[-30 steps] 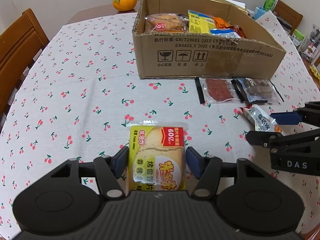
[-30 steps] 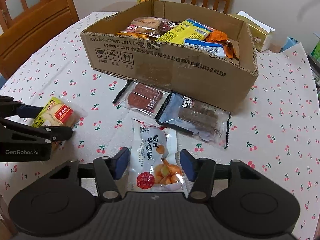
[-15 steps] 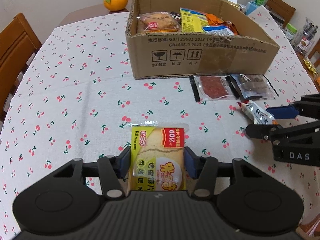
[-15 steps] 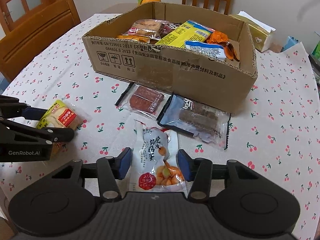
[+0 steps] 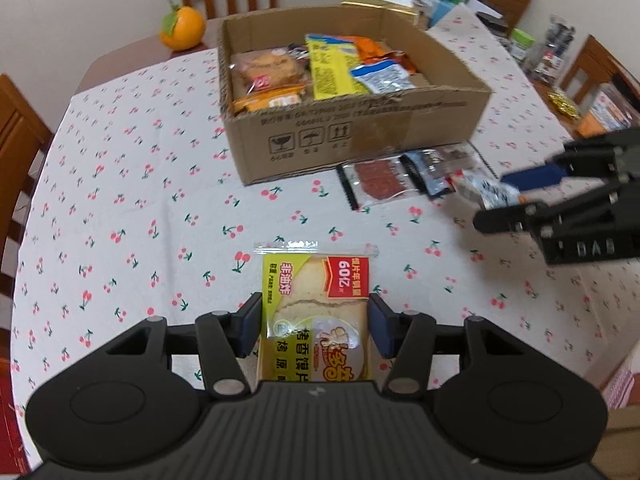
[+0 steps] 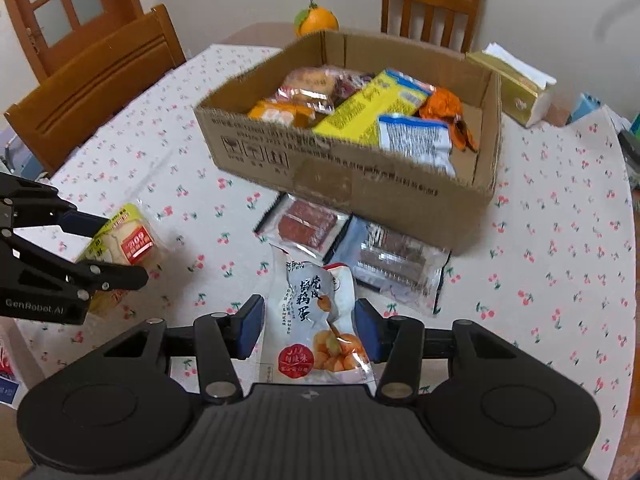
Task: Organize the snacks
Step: 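Carry the bread packet into the box and open the left gripper while the right drops the egg packet in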
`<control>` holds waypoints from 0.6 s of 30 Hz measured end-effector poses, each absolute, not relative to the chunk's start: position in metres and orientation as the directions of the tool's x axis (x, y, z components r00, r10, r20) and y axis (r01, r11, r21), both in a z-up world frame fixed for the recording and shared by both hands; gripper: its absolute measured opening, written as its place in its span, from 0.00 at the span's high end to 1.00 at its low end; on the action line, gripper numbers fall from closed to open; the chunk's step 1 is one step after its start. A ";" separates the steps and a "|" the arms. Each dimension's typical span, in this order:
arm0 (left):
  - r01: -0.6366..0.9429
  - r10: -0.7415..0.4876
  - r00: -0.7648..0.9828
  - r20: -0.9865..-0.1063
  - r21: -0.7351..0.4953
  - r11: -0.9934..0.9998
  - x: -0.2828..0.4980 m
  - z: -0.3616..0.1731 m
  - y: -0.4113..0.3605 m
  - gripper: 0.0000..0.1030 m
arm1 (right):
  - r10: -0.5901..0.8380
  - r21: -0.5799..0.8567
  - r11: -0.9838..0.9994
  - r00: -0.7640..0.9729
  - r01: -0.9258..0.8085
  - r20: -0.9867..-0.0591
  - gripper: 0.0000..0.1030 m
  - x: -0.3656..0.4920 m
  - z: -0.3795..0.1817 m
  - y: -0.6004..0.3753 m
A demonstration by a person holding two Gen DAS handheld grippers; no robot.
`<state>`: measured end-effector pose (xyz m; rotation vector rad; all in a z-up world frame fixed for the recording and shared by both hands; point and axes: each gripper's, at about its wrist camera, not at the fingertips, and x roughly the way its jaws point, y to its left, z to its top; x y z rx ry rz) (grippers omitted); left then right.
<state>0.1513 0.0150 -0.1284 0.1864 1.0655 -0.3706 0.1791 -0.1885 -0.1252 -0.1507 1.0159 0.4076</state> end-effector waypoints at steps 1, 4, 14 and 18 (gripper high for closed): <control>0.393 -0.213 0.427 -0.879 -0.032 0.919 0.151 -0.126 0.015 0.48 | 0.261 0.061 0.914 0.468 -0.400 -0.845 0.47 0.179 -0.120 -0.189; 0.412 -0.238 0.420 -0.876 -0.049 0.910 0.149 -0.118 0.016 0.48 | 0.270 0.055 0.910 0.488 -0.411 -0.830 0.47 0.184 -0.105 -0.191; 0.452 -0.281 0.443 -0.851 -0.058 0.890 0.146 -0.097 0.014 0.48 | 0.244 -0.041 0.908 0.606 -0.417 -0.757 0.47 0.226 -0.059 -0.195; 0.450 -0.288 0.449 -0.846 -0.065 0.891 0.149 -0.094 0.014 0.48 | 0.233 -0.070 0.908 0.636 -0.414 -0.736 0.47 0.255 -0.052 -0.195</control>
